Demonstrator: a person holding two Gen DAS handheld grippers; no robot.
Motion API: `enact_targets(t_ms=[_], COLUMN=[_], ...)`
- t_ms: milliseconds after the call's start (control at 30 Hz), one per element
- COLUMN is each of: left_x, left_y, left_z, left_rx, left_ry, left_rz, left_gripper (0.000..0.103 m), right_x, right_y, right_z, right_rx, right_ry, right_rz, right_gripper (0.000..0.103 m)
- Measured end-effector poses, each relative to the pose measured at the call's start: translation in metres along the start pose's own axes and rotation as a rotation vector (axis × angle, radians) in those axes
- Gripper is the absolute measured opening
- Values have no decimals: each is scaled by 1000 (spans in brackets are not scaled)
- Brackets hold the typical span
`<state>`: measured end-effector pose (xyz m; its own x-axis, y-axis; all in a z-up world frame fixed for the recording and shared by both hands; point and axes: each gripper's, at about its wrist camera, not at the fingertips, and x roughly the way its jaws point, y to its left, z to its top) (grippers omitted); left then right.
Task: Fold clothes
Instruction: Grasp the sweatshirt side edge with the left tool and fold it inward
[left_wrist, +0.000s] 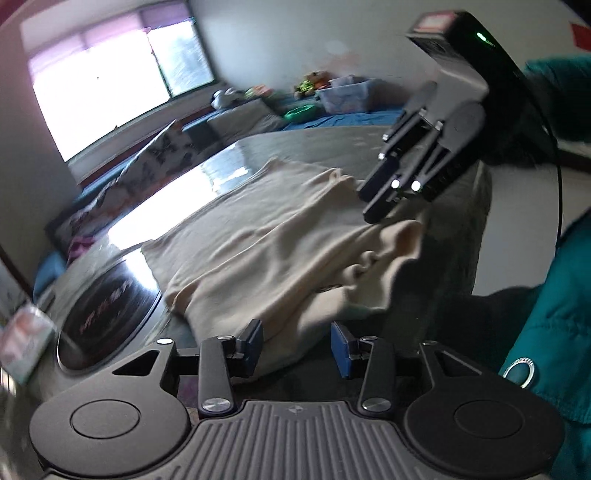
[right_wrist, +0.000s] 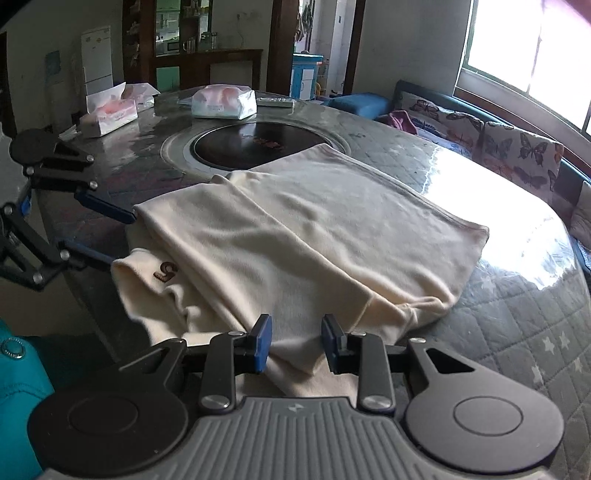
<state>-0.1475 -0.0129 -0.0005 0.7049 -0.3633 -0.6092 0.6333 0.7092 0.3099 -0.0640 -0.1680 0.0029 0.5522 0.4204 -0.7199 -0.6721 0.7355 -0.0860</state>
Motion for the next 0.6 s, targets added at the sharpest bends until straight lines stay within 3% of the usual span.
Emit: enact_targets(t_ms=[300,367,500,600], left_x=[14,16,20,20], left_y=[-14,-13,-5,6], left_z=[1,3,8,14], left_rx=[41,32,-22,-68], left_ry=[-63,-74,-84,-97], left_rz=[-5,-12,-34,-49], left_gripper=[43,38,15,10], right_x=[-19,-25,-37,-43], right_y=[1,4,10,19], right_z=[-3,-4,-7,-10], right_rx=[-34,-69,-148,-217], right_ry=[6,9,13,5], right_rz=[-16,-11,1,20], right_gripper=[34,36,47,51])
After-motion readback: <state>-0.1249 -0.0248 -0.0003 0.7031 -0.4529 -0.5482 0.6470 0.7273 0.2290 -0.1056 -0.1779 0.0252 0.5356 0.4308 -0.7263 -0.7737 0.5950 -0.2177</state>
